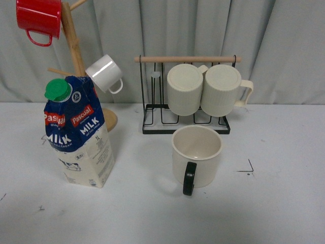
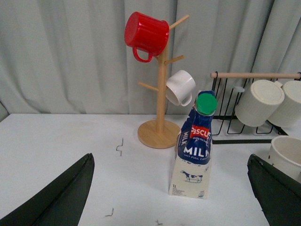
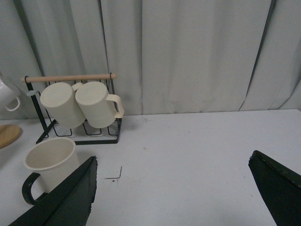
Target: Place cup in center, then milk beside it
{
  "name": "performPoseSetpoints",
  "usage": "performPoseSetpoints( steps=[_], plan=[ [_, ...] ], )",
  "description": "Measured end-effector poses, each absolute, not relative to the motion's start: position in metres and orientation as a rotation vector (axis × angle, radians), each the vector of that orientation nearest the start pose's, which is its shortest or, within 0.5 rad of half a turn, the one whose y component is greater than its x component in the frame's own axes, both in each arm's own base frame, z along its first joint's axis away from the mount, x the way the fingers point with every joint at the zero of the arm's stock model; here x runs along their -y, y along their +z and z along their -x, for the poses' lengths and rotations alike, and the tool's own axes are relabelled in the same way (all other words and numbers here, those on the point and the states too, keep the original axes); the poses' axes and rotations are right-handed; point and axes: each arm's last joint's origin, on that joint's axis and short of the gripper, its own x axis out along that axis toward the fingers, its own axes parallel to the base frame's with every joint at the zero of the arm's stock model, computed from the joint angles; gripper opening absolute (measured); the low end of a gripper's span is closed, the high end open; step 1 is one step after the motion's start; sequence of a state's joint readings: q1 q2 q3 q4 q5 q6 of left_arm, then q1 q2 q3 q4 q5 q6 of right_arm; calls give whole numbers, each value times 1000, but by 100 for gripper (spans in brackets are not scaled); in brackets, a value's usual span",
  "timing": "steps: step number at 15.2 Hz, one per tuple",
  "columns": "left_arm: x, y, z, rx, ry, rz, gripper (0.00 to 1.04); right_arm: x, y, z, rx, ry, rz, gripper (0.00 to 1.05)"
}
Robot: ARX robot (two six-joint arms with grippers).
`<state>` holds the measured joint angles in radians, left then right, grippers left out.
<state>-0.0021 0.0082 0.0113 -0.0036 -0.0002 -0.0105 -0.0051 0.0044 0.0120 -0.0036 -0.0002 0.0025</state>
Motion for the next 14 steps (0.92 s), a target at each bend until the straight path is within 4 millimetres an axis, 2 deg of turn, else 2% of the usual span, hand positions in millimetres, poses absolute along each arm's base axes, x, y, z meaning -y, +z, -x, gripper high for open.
performPoseSetpoints(
  steps=[1, 2, 3, 4, 5, 6, 7, 8, 9, 11, 13, 14],
  plan=[
    [0, 165, -98, -15, 5, 12, 98, 1, 167, -97, 4, -5, -2, 98],
    [1, 167, -99, -238, 121, 78, 98, 1, 167, -97, 4, -5, -2, 98],
    [-2, 175, -109, -316, 208, 132, 98, 0, 167, -97, 6, -4, -2, 98],
    [-5, 186, -120, -295, 246, 166, 98, 1, 167, -97, 5, -5, -2, 98],
    [-4, 200, -133, -247, 234, 187, 98, 1, 167, -97, 3, -5, -2, 98],
    [0, 218, -154, -187, 181, 193, 98, 1, 167, -97, 4, -5, -2, 98],
    [3, 225, -170, -163, 158, 189, 98, 1, 167, -97, 5, -5, -2, 98],
    [7, 230, -195, -148, 120, 182, 98, 1, 167, -97, 4, -5, -2, 98],
    [11, 233, -217, -148, 76, 175, 98, 1, 167, -97, 4, -5, -2, 98],
    [22, 237, -245, -147, -10, 152, 98, 1, 167, -97, 4, -5, -2, 98],
    [31, 235, -264, -166, -110, 121, 98, 1, 167, -97, 4, -5, -2, 98],
    [34, 227, -273, -208, -161, 99, 98, 1, 167, -97, 4, -5, -2, 98]
  ],
)
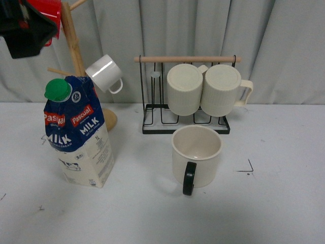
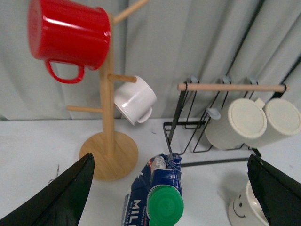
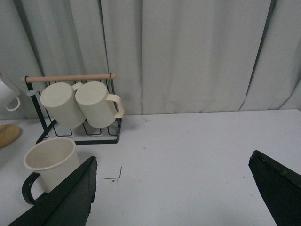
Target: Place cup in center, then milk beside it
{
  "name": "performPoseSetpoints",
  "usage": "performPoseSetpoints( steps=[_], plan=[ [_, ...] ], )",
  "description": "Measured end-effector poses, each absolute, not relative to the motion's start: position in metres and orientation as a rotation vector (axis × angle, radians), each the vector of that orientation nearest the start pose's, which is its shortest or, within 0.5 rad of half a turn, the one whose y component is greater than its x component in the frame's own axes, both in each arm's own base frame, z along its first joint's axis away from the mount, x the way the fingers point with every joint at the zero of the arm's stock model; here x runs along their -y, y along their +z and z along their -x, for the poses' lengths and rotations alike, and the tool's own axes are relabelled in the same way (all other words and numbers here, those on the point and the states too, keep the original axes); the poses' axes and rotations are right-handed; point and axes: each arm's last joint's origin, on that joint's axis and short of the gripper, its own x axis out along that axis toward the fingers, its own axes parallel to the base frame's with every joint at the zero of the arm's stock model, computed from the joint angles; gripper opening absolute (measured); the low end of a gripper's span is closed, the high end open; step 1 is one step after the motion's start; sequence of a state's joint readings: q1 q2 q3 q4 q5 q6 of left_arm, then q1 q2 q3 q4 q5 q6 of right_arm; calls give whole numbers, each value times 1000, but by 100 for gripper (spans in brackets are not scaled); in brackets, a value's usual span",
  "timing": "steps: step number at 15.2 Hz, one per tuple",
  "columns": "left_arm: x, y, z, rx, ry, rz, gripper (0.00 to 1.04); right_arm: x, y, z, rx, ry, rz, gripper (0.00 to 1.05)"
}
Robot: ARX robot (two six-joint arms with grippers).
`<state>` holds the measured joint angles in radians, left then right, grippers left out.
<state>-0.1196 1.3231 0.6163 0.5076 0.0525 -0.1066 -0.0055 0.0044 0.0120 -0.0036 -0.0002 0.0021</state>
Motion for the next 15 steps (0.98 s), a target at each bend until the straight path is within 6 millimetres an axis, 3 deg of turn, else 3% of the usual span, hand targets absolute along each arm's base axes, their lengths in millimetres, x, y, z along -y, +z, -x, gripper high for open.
performPoseSetpoints(
  steps=[3, 7, 15],
  plan=[
    [33, 206, -285, -305, -238, 94, 98, 1, 167, -97, 4, -5, -2, 98],
    [31, 202, -307, -329, -275, 82, 98, 1, 167, -97, 4, -5, -2, 98],
    [40, 168, -327, -401, -283, 42, 98, 1, 167, -97, 4, -5, -2, 98]
  ],
)
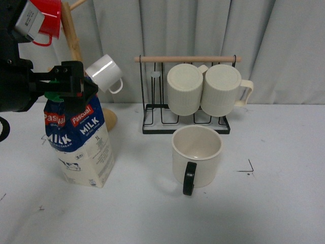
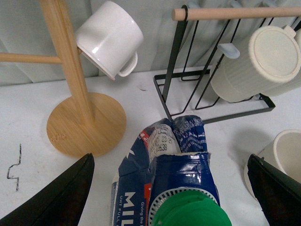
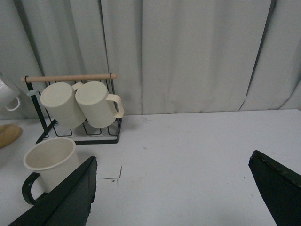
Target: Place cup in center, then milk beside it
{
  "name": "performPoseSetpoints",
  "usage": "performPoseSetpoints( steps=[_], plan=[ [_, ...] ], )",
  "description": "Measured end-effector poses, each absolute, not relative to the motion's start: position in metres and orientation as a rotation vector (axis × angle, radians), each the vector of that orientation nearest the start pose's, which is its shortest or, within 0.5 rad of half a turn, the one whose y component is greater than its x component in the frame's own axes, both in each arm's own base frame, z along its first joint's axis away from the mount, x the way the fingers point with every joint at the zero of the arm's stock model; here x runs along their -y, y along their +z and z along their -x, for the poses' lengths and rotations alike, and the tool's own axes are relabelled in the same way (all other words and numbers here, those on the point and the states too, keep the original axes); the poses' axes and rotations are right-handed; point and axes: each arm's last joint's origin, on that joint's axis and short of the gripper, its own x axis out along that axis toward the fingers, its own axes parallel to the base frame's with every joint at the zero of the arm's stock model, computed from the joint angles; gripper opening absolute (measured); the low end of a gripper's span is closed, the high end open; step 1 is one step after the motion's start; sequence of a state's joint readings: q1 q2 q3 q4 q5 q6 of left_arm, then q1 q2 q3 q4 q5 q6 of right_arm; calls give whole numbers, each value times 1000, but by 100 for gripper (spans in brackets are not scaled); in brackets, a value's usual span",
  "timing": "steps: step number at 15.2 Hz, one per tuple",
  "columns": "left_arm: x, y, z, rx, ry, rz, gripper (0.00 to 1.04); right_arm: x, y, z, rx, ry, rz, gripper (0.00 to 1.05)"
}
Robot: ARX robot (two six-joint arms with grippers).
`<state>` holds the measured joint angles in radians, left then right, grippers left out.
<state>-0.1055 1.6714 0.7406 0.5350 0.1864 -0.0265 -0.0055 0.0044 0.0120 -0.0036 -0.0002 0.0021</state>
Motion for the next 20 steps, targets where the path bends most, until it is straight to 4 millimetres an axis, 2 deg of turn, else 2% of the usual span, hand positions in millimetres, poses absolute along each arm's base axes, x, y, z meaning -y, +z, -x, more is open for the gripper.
performPoseSetpoints(
  steps=[5, 8, 9, 13, 19, 20],
  plan=[
    [58, 139, -328, -457, -310, 25, 98, 1, 167, -97, 4, -5, -2, 98],
    [63, 133, -328, -469, -314, 18, 98, 1, 167, -97, 4, -5, -2, 98],
    [64, 132, -328, -469, -309, 14, 94, 1, 167, -97, 4, -5, -2, 98],
    [65, 132, -328, -469, -287, 6, 66, 1, 167, -97, 4, -5, -2, 98],
    [74, 143, -328, -458, -267, -10, 14, 1, 167, -97, 4, -5, -2, 98],
    [77, 145, -327, -455, -273, -12, 10, 1, 167, -97, 4, -5, -2, 98]
  ],
)
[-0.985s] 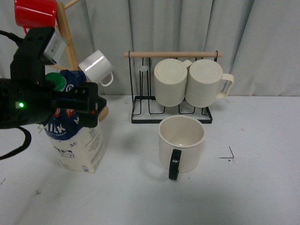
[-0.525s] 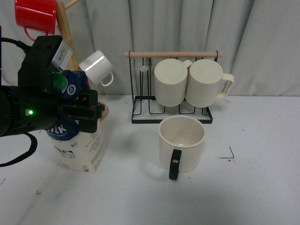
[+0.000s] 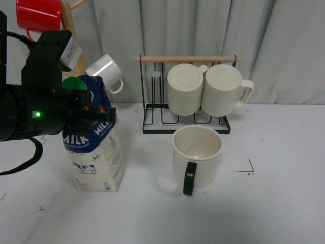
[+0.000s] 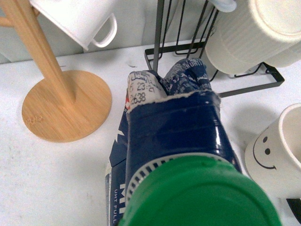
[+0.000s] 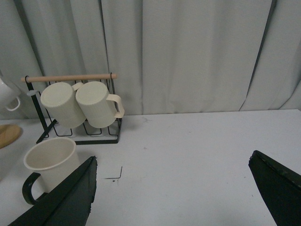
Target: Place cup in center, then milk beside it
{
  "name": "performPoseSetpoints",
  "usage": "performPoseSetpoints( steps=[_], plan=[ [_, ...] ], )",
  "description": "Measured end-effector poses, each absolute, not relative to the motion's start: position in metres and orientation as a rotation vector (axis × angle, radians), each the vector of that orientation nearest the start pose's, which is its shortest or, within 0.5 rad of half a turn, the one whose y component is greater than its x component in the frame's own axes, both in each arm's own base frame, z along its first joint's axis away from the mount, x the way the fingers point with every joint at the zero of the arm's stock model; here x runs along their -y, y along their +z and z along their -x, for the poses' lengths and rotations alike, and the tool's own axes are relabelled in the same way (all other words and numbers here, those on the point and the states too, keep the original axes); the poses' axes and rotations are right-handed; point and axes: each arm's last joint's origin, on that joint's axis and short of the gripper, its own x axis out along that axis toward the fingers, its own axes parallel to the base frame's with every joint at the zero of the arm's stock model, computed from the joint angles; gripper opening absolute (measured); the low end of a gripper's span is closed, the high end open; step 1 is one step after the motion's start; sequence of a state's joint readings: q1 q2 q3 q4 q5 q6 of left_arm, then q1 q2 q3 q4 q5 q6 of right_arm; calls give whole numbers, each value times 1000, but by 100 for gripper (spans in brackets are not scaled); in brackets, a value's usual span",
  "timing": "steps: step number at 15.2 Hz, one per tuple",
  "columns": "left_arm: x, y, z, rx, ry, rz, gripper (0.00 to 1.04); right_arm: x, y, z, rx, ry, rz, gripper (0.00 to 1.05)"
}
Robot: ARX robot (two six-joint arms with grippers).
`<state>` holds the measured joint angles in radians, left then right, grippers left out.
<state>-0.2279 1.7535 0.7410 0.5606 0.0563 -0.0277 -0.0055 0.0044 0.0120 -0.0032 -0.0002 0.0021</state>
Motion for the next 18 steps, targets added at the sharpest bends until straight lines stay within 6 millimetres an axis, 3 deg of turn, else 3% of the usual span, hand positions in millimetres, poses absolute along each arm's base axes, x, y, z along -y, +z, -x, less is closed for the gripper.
performPoseSetpoints(
  steps=[1, 2, 3, 6, 11, 18],
  plan=[
    [87, 147, -324, -457, -288, -16, 10, 1, 167, -97, 4, -5, -2, 98],
    [110, 156, -325, -418, -312, -12, 10, 1, 167, -97, 4, -5, -2, 98],
    [115, 161, -326, -394, -313, -8, 10, 1, 167, -97, 4, -5, -2, 98],
    [124, 166, -329, -348, -277, 2, 10, 1, 167, -97, 4, -5, -2, 98],
    [140, 145, -329, -378, -253, -23, 9, 1, 167, -97, 4, -5, -2, 98],
    [163, 140, -327, -350, -281, -52, 9, 1, 167, -97, 4, -5, -2, 98]
  ],
)
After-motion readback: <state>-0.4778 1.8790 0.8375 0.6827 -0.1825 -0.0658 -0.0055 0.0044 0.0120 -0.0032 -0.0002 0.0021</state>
